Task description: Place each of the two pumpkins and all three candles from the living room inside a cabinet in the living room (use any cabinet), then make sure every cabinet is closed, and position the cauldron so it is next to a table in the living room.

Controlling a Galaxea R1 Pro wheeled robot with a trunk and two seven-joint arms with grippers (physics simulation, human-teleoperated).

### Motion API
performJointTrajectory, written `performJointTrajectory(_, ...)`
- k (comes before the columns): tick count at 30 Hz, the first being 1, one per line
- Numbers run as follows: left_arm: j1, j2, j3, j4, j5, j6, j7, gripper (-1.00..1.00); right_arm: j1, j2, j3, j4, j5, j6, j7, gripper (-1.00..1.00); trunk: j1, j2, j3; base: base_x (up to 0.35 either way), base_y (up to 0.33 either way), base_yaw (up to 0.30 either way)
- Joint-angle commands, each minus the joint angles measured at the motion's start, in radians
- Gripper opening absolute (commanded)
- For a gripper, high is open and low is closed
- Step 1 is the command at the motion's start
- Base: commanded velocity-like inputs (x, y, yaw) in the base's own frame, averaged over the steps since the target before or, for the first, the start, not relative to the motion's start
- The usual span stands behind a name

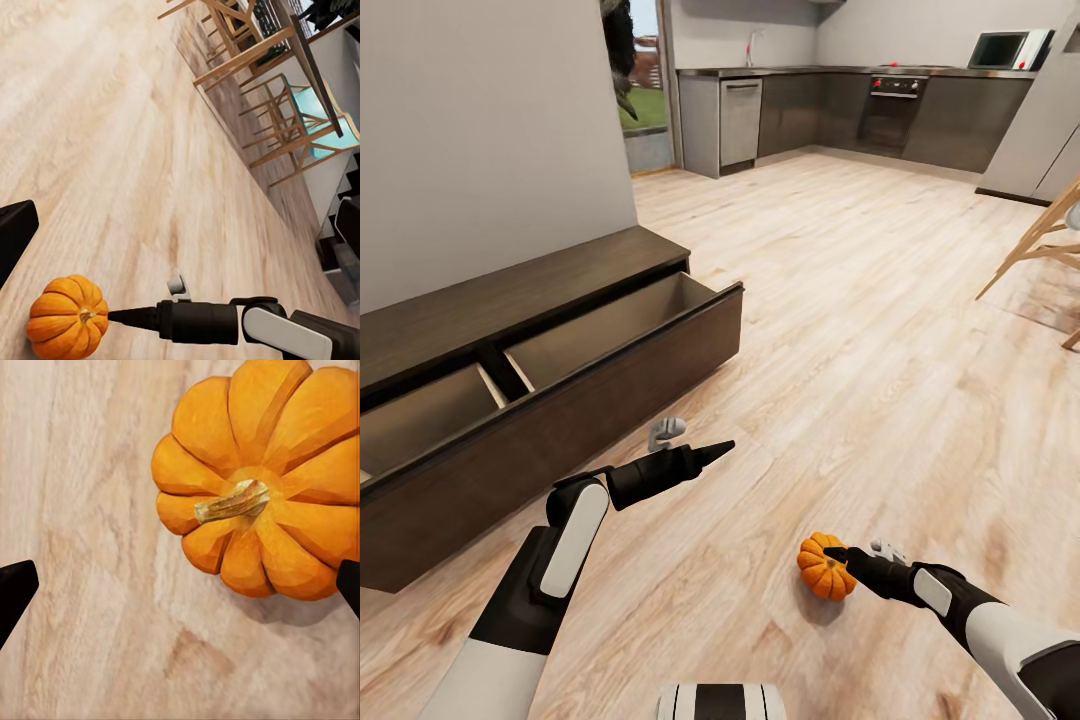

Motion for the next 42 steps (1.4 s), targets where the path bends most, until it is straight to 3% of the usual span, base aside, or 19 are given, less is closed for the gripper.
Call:
performJointTrajectory(1,0.0,0.0,0.001,0.0,0.003,0.006,-0.001,1.0,0.0,-0.001,0.008,-0.001,-0.01,0.005,0.001,1.0,0.0,0.0,-0.001,0.001,-0.014,0.0)
performJointTrajectory(12,0.0,0.0,0.0,0.0,0.003,0.006,-0.001,1.0,0.0,-0.001,0.007,0.001,-0.01,0.004,-0.009,1.0,0.0,0.0,-0.001,0.0,-0.002,0.0)
performJointTrajectory(19,0.0,0.0,0.001,0.0,0.003,0.006,-0.001,1.0,0.0,-0.001,0.006,-0.001,-0.01,0.003,-0.082,1.0,0.0,0.0,-0.001,0.0,0.0,0.0)
performJointTrajectory(30,0.0,0.0,0.0,0.0,0.003,0.005,-0.001,1.0,0.0,-0.001,0.007,-0.002,-0.01,0.0,-0.087,1.0,0.0,0.0,-0.001,0.0,0.0,0.0)
performJointTrajectory(39,0.0,0.0,0.0,0.0,0.003,0.005,-0.001,1.0,0.0,-0.001,0.011,-0.002,-0.009,-0.049,-0.087,1.0,0.0,0.0,-0.001,0.0,0.0,0.0)
performJointTrajectory(42,0.0,0.0,0.0,0.0,0.003,0.005,-0.002,1.0,0.0,-0.001,0.011,-0.002,-0.009,-0.066,-0.087,1.0,0.001,-0.001,-0.012,0.0,0.0,0.0)
